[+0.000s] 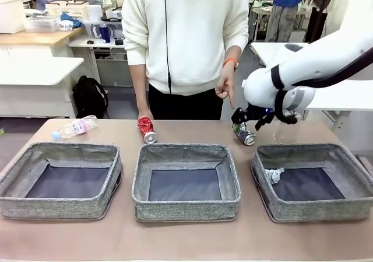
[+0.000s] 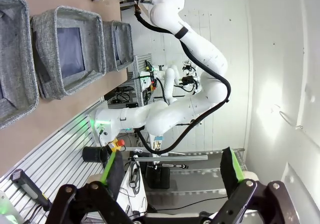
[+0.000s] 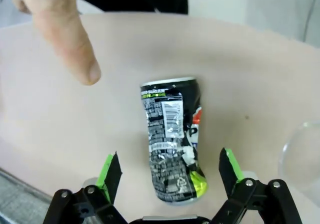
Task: Sort the waste into the appropriate baskets.
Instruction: Pick up the waste item pointed out by the person.
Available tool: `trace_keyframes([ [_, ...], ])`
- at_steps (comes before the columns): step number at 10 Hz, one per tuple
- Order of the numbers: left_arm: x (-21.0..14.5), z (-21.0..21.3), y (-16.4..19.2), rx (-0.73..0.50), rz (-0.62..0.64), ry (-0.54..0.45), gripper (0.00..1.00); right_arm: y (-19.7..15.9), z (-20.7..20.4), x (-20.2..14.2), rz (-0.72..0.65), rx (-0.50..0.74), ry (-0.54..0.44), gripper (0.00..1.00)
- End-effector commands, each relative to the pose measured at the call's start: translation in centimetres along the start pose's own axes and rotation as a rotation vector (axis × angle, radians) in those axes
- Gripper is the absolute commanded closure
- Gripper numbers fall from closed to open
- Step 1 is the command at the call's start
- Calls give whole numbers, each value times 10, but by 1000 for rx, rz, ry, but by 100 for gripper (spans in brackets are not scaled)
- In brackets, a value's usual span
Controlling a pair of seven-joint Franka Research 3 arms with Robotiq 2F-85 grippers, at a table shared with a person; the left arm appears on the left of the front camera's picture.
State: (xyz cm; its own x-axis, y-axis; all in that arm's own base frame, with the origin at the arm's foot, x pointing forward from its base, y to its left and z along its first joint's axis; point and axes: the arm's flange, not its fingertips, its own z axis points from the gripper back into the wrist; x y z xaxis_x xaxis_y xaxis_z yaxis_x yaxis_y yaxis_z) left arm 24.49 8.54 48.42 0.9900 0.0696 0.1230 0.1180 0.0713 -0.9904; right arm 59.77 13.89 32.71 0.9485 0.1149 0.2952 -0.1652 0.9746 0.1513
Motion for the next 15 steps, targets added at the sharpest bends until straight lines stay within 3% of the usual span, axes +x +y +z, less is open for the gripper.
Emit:
trace_keyframes([
  [1,-1,-1,-1,-10,-23,-6,0,3,-13,1,-22,-45,-22,0],
  [3,-1,-1,-1,-10,-23,-6,0,4,-15,2,-37,-54,-55,0],
  [8,-1,-1,-1,-10,-23,-6,0,5,-17,3,-39,-102,-19,0],
  [9,-1,-1,-1,-10,-23,-6,0,5,-17,3,-38,-111,-9,54],
  [10,-1,-1,-1,-10,-23,-6,0,5,-17,3,-40,-100,2,59],
  [11,-1,-1,-1,-10,-23,-6,0,5,-17,4,-39,-100,13,100],
  [12,-1,-1,-1,-10,-23,-6,0,4,-18,4,-37,-99,23,64],
  [13,-1,-1,-1,-10,-23,-6,0,4,-18,4,-35,-100,27,100],
  [15,-1,-1,-1,-10,-23,-6,0,4,-18,5,-33,-98,36,100],
])
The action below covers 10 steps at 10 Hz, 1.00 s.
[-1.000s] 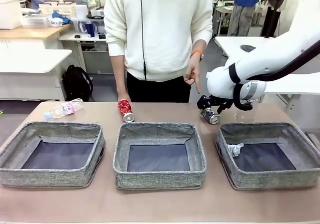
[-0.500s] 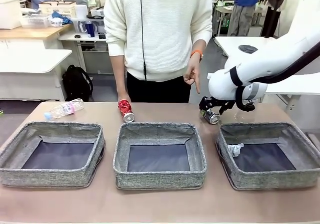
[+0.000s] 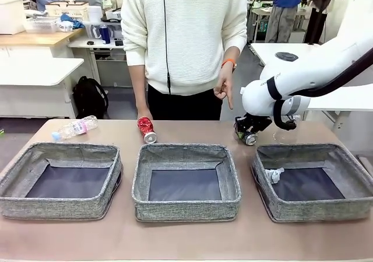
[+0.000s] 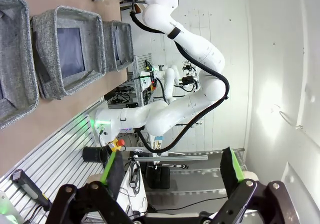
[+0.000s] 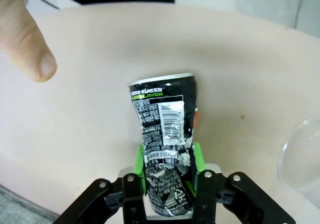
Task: Sort the waste into the appropriate baskets.
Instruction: Pick up the waste item pointed out by the person.
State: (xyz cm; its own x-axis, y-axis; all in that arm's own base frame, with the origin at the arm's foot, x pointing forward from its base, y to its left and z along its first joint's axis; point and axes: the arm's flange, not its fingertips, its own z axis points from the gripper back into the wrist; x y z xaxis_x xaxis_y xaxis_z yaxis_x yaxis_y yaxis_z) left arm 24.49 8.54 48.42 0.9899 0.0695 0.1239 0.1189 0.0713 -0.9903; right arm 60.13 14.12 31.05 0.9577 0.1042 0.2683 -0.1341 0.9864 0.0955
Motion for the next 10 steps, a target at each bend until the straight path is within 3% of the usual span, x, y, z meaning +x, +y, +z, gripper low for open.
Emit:
trace_keyframes([
  [1,-1,-1,-1,-10,-22,-6,0,5,-1,6,-17,-36,13,100],
  [5,-1,-1,-1,-10,-22,-6,0,5,-1,6,-20,-21,18,100],
  [6,-1,-1,-1,-10,-22,-6,0,4,6,6,-100,-5,16,100],
  [7,-1,-1,-1,-10,-22,-6,0,-1,37,-2,-198,-3,-12,77],
  [10,-1,-1,-1,-10,-22,-6,0,-12,176,-49,-447,37,-139,77],
])
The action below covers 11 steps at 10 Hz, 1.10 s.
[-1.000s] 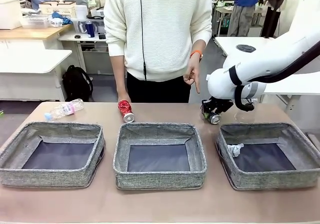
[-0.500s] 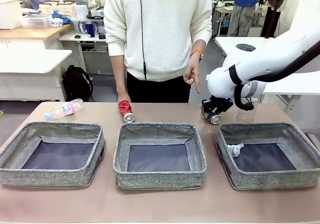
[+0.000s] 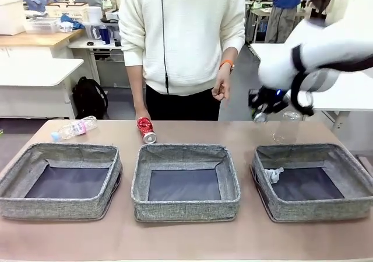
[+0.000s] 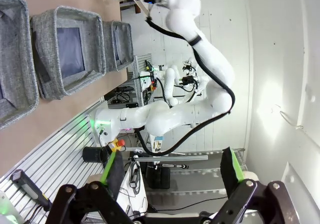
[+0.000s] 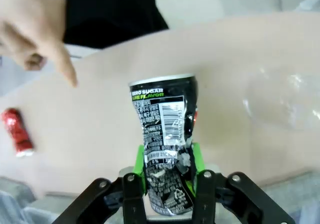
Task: Sort the waste into the appropriate baskets.
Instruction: Pick up the waste item pointed out by the person.
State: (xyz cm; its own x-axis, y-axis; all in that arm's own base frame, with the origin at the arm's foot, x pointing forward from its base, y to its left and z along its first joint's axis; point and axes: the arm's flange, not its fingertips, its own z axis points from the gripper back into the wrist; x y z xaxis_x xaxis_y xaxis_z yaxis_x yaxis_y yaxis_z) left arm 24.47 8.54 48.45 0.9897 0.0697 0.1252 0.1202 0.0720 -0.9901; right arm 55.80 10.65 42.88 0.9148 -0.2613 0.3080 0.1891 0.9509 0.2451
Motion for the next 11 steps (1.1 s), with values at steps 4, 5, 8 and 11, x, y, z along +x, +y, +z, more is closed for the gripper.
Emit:
trace_keyframes([
  [4,-1,-1,-1,-11,-21,-6,0,8,174,-155,-134,-60,-78,77],
  [5,-1,-1,-1,-11,-21,-6,0,8,175,-164,-116,-70,-56,77],
  [8,-1,-1,-1,-11,-21,-6,0,7,180,-159,-120,-60,-67,77],
  [11,-1,-1,-1,-11,-21,-6,0,44,176,-175,-122,-11,19,60],
])
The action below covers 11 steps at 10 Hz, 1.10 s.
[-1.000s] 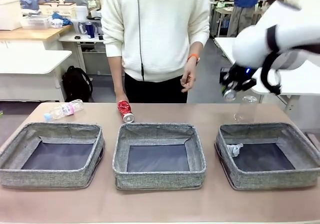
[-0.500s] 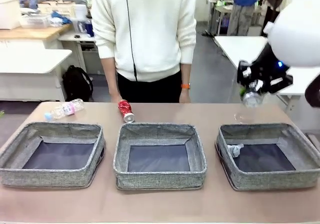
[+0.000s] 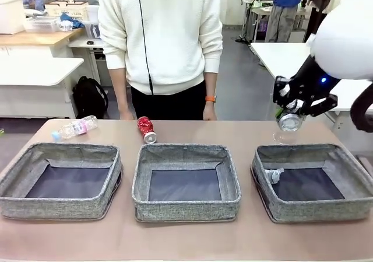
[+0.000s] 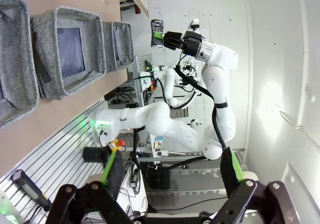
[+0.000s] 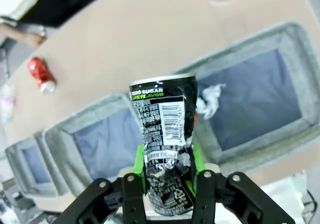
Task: Sort the waste into the appropriate baskets.
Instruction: Pick up the waste item pointed out by the person.
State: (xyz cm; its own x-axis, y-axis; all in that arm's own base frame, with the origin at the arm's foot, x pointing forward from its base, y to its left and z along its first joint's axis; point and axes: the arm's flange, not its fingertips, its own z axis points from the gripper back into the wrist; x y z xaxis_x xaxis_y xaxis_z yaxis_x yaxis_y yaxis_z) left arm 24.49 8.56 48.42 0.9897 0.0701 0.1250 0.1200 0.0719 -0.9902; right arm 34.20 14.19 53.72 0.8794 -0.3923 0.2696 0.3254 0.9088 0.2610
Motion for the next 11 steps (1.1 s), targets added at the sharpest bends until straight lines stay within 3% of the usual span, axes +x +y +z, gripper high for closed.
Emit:
trace_keyframes([
  [1,-1,-2,-1,-11,-21,-6,0,56,31,-13,71,-42,-21,60],
  [2,-1,-2,-1,-11,-21,-6,0,90,56,-19,93,-115,-5,60],
  [4,-1,-2,-1,-11,-21,-6,0,169,106,-46,112,-146,98,60],
  [6,-1,-2,-1,-11,-21,-6,0,217,139,-80,90,-149,105,60],
  [8,-1,-2,-1,-11,-21,-6,0,246,163,-117,83,-179,181,60],
  [11,-1,-2,-1,-11,-21,-6,0,254,182,-139,139,-206,205,60],
])
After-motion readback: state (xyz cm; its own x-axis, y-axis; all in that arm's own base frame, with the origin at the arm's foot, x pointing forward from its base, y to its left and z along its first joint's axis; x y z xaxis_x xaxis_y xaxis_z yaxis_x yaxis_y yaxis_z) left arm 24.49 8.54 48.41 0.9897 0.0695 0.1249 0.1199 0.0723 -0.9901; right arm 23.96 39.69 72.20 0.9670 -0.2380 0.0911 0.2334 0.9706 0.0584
